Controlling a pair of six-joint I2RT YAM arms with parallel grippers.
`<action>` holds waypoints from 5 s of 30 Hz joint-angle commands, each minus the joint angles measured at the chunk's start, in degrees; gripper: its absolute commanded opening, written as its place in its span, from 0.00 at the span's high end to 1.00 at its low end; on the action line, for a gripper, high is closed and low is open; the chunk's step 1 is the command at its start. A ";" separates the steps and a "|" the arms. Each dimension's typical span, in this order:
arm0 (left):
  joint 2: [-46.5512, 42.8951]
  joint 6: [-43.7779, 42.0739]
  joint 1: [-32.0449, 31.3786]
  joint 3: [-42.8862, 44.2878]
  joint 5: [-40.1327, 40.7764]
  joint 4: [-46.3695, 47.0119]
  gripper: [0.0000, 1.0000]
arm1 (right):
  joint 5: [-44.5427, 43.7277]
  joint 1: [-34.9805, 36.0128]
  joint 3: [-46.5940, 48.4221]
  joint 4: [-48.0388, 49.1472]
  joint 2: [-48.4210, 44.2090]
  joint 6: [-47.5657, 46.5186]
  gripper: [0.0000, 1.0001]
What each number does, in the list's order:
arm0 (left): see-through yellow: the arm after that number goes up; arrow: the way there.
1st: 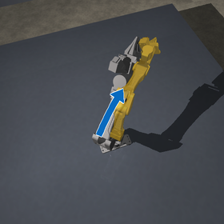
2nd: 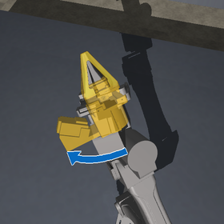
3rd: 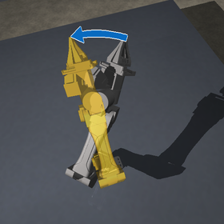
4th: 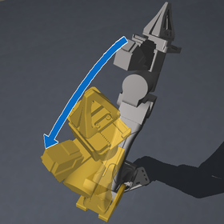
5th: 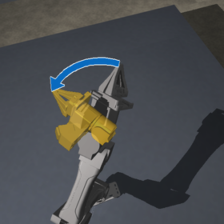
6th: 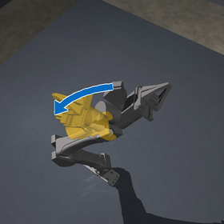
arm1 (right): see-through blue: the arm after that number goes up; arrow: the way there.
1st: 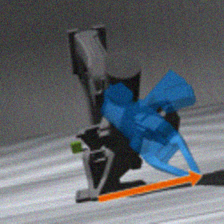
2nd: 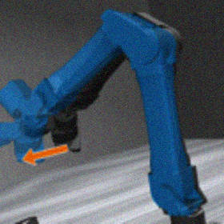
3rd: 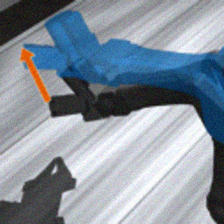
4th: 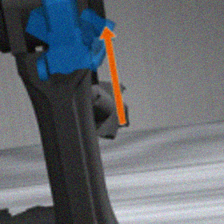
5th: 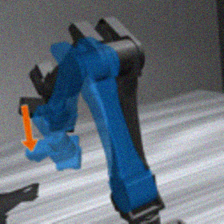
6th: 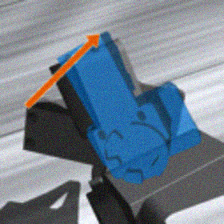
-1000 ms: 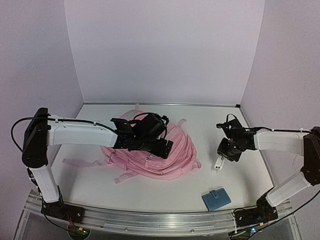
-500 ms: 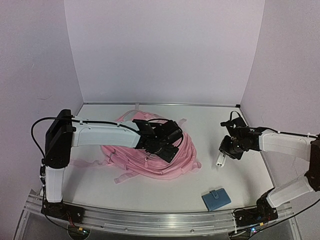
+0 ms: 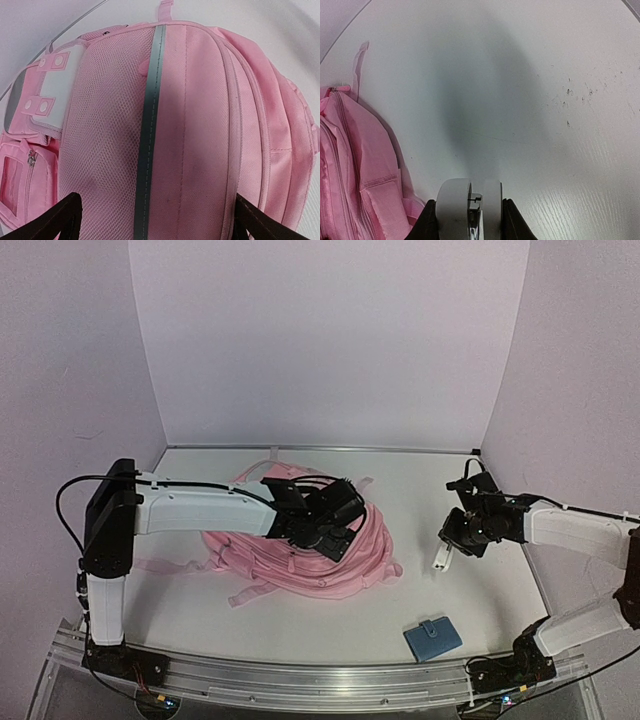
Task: Pack the student bag
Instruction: Pick up the stationery from the center of the board, then place the stationery in the student bag.
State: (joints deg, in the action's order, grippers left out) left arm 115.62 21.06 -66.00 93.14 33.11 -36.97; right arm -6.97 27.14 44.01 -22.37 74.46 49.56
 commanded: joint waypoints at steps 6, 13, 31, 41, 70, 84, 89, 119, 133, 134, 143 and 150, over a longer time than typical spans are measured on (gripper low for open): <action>-7.71 2.59 4.17 -5.60 -9.05 5.87 0.00 | 0.68 -0.01 -0.36 0.84 -1.66 -0.32 1.00; -8.22 3.51 6.17 -6.87 -14.93 7.50 0.00 | 1.22 -0.04 -0.87 1.04 -1.71 -0.29 1.00; -10.13 5.16 10.00 -10.28 -19.17 9.43 0.01 | 2.14 -0.03 -0.94 1.71 -1.24 -0.34 1.00; -5.99 -5.59 4.27 -3.98 -1.23 3.36 0.67 | 6.09 0.07 0.55 3.26 -3.81 -1.34 1.00; -21.91 -2.55 2.38 -12.98 -11.51 21.84 1.00 | 19.10 16.02 23.31 28.30 21.09 9.46 1.00; -23.54 4.06 3.69 -14.65 -14.37 23.69 1.00 | 13.14 18.34 24.05 34.44 29.23 20.92 1.00; -24.25 5.27 4.17 -15.77 -16.33 24.44 1.00 | 13.48 18.38 25.96 36.98 33.13 22.24 0.78; -26.91 10.49 8.36 -20.37 -19.89 24.27 1.00 | 15.35 25.57 27.57 36.24 35.60 16.22 0.54; -29.11 13.72 11.40 -23.19 -21.21 23.64 1.00 | 9.21 26.90 27.98 32.94 33.56 8.91 0.52; -29.41 14.04 11.93 -23.89 -21.51 23.73 1.00 | 8.16 26.92 26.51 31.66 31.46 8.19 0.50; -31.29 14.88 15.35 -27.33 -22.79 23.79 1.00 | -1.61 27.01 13.13 7.78 10.81 4.59 0.39; -31.88 14.62 16.48 -28.74 -22.97 23.83 1.00 | 2.31 29.29 4.89 -12.32 2.12 4.80 0.40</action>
State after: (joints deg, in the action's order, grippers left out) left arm 86.40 34.92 -51.23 65.11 8.07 -14.28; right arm -5.44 54.66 53.14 -18.21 79.59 55.23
